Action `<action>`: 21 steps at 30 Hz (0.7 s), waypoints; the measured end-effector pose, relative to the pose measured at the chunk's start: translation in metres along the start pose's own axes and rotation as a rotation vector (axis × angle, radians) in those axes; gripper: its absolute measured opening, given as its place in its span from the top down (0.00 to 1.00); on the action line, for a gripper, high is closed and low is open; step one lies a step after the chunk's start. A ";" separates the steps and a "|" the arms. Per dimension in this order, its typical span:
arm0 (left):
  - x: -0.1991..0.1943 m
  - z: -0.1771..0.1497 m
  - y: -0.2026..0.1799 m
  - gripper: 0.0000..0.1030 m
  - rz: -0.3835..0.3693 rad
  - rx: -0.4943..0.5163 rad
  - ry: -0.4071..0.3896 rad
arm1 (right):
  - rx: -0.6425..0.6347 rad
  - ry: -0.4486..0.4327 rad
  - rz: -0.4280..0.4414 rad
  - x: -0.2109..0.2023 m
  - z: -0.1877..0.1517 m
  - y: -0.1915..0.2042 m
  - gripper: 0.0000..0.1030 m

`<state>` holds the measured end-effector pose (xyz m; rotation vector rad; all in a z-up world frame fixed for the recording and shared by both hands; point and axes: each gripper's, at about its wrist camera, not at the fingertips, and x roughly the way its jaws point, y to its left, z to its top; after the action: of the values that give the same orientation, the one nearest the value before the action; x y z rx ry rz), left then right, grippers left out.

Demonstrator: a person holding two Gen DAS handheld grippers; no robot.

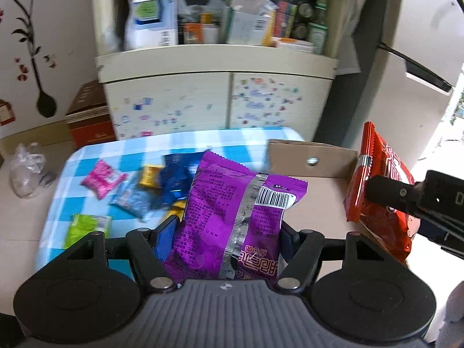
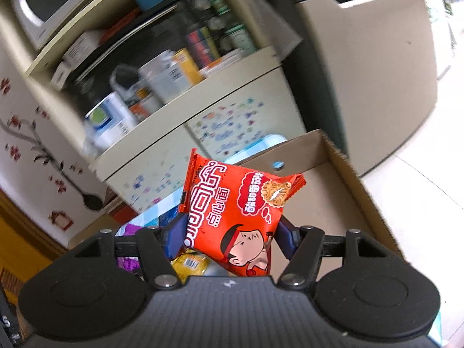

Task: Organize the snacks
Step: 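Carry both bags over the cardboard box and open both grippers to drop them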

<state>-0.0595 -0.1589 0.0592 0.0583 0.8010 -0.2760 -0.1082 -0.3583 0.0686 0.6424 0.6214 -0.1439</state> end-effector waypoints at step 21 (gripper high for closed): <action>0.031 -0.007 -0.067 0.03 -0.113 0.083 0.041 | 0.259 -0.013 -0.133 -0.002 0.011 -0.049 0.25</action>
<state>-0.0617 -0.2292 0.0352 0.0972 0.8345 -0.4159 -0.1198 -0.4041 0.0509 0.8493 0.6383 -0.3565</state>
